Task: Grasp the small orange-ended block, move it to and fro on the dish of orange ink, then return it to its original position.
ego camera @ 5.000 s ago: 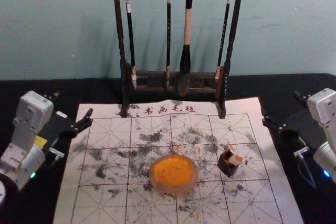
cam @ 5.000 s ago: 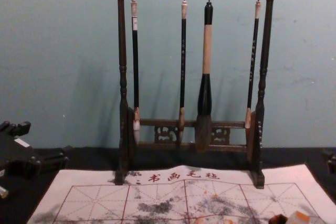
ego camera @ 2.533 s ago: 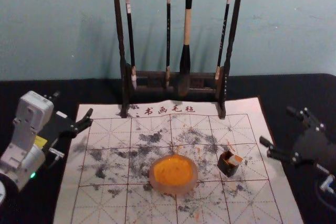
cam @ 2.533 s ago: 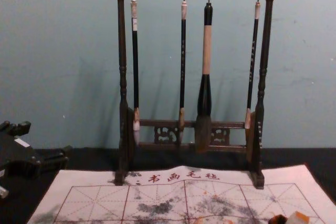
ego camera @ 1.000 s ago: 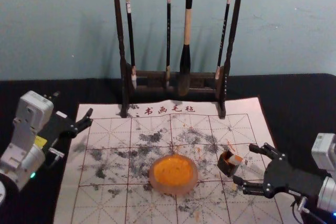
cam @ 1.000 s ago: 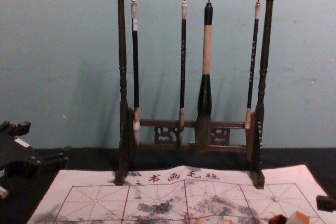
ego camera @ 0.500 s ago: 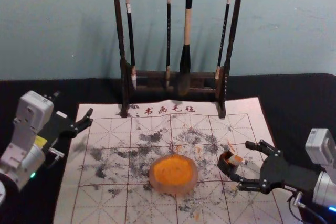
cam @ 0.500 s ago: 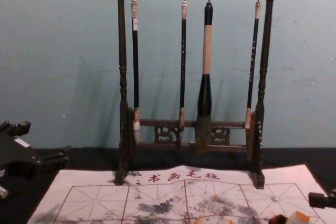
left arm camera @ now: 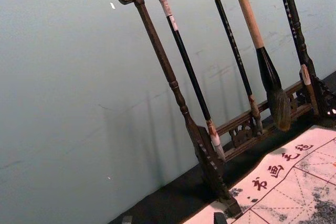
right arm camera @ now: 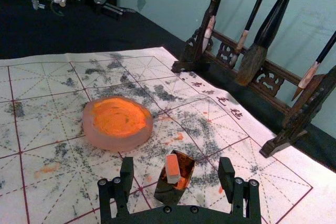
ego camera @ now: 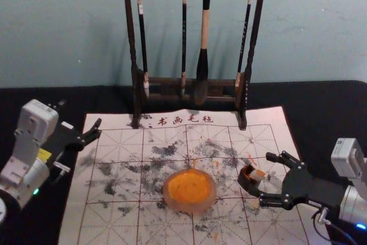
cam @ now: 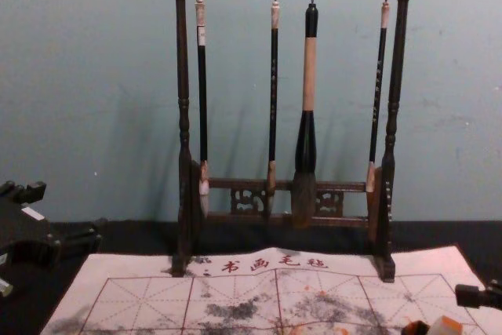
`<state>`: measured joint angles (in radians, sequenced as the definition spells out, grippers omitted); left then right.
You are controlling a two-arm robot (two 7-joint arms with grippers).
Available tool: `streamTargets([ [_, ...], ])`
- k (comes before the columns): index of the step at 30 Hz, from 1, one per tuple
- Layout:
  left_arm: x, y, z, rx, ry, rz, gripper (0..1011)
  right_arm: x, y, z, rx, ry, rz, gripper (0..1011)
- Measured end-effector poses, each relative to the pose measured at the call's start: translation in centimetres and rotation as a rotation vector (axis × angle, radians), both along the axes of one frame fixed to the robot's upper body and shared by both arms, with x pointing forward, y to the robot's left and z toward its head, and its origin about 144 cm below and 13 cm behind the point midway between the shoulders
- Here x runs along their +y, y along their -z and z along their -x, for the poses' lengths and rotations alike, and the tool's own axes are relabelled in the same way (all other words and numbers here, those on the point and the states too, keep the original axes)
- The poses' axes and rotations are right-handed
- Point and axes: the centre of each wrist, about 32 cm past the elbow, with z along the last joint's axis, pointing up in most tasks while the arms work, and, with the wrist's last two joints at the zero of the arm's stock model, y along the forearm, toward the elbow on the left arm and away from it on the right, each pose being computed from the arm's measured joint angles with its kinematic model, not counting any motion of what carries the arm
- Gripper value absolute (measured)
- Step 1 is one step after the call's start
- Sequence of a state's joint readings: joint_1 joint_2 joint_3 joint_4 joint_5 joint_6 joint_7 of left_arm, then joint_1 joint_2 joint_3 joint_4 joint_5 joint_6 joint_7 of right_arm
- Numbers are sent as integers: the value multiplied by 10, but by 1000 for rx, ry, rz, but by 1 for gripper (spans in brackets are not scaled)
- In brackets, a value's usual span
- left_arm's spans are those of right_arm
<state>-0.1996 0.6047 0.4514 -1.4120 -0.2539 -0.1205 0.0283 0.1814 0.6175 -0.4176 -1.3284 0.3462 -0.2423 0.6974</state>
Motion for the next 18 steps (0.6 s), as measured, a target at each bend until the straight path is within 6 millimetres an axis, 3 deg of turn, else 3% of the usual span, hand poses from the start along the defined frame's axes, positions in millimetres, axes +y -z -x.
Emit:
streamTargets([
  [14,0,0,0,0,0,0,1001,0,0,0,0,0,1,1000],
  [18,0,0,0,0,0,0,1001,0,0,0,0,0,1,930],
])
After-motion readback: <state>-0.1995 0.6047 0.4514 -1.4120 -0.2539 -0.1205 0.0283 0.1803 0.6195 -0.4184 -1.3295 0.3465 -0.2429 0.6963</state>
